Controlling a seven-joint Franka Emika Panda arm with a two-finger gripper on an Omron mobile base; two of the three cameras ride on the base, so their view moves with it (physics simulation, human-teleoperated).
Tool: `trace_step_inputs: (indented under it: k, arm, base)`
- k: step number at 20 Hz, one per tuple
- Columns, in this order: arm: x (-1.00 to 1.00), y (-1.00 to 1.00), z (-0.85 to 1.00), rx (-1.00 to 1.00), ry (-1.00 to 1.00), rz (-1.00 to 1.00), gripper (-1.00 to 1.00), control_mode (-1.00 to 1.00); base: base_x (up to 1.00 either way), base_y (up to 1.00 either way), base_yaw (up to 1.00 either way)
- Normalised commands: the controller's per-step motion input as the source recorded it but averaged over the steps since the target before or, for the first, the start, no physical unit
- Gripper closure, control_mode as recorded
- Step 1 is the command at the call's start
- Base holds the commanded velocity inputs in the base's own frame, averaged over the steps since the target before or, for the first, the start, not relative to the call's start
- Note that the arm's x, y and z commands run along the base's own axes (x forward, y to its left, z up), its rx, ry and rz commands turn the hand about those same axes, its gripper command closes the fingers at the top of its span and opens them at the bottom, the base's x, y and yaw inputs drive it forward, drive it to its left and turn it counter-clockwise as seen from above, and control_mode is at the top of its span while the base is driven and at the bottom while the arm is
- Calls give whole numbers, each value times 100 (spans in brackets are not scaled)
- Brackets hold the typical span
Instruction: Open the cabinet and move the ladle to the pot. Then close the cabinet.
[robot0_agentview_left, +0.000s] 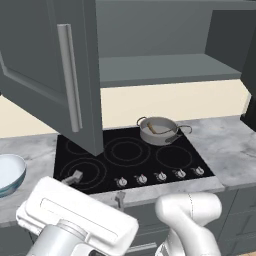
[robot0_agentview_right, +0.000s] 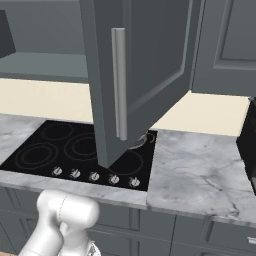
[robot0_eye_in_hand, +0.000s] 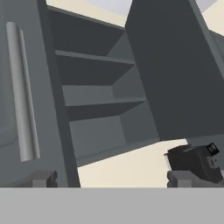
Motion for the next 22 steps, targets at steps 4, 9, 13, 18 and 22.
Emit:
trace_step_inputs:
  k: [4, 9, 13, 18, 22]
  arm:
    - [43, 44, 0, 0, 0, 0, -100, -100]
    - [66, 17, 0, 0, 0, 0, -100, -100]
    - [73, 6, 0, 0, 0, 0, -100, -100]
    - [66, 13, 0, 0, 0, 0, -100, -100]
    - [38, 20, 0, 0, 0, 0, -100, -100]
  base:
    - [0, 0, 0]
    - [0, 0, 0]
    - [0, 0, 0]
    - [0, 0, 0]
    - [0, 0, 0]
